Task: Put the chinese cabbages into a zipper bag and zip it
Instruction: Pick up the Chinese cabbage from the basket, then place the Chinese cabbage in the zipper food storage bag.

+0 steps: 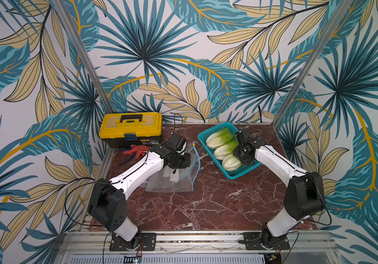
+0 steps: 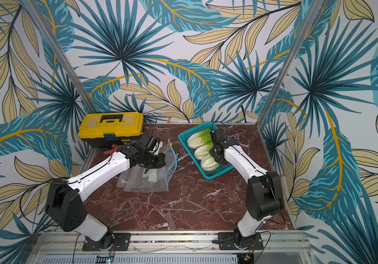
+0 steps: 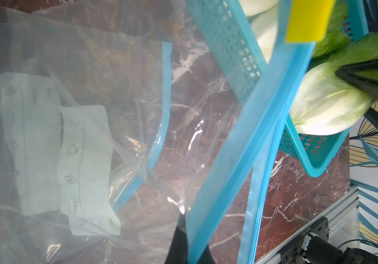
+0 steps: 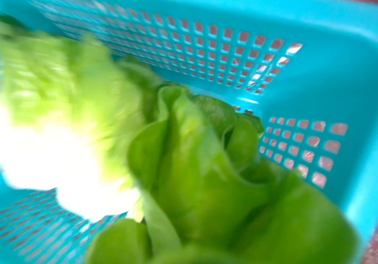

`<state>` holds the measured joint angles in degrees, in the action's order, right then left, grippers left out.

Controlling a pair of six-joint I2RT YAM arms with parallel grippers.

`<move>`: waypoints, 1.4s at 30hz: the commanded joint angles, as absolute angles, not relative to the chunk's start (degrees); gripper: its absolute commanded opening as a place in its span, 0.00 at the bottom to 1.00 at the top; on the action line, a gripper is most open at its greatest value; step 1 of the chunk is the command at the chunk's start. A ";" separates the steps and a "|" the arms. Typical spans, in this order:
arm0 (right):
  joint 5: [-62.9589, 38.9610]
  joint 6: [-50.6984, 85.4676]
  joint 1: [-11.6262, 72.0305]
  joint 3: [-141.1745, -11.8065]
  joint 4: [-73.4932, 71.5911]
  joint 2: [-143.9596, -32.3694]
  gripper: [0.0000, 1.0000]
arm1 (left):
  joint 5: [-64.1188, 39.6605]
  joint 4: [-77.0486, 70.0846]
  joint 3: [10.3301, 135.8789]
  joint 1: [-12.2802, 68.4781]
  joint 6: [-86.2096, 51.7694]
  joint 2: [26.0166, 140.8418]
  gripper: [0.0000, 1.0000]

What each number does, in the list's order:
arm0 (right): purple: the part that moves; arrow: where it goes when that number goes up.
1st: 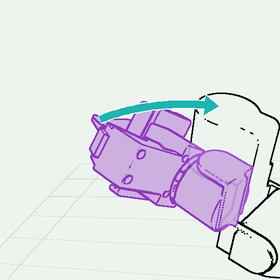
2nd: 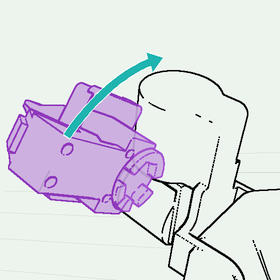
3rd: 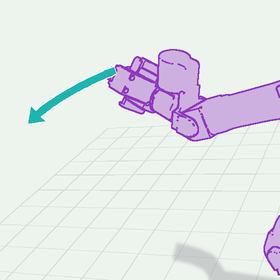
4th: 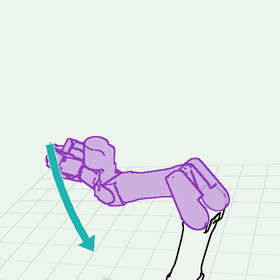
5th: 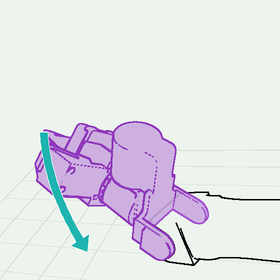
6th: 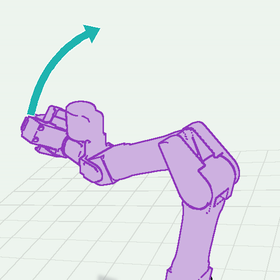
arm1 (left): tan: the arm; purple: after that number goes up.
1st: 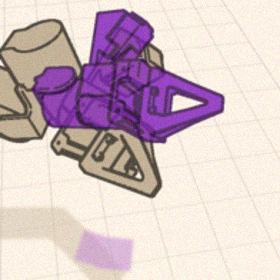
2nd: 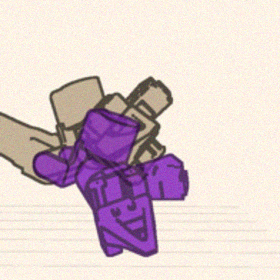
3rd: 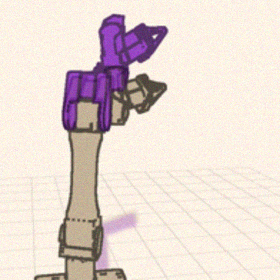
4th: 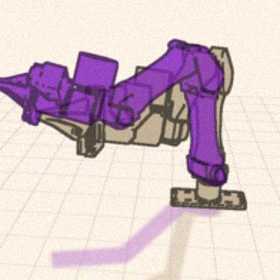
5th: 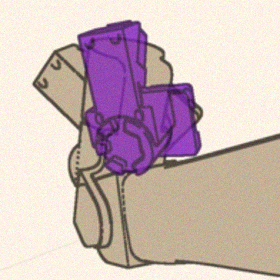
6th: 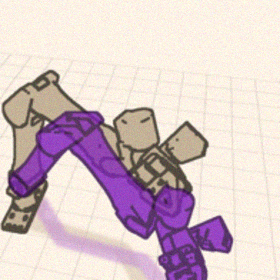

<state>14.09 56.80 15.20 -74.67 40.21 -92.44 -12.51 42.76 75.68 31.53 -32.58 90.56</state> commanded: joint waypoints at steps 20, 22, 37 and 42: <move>33.03 42.38 42.59 -73.26 6.87 -77.96 0.17 | -19.11 42.72 83.20 29.49 -43.00 93.62 0.00; 37.77 38.66 45.39 -72.50 1.77 -77.15 0.17 | -19.25 42.93 83.56 29.44 -43.57 93.91 0.00; 46.03 32.31 51.59 -59.12 -10.78 -79.43 0.15 | -18.50 43.25 85.13 28.92 -45.44 90.45 0.00; 45.93 31.31 52.69 -55.14 -9.92 -78.00 0.15 | -19.61 43.22 87.37 28.92 -45.53 91.04 0.00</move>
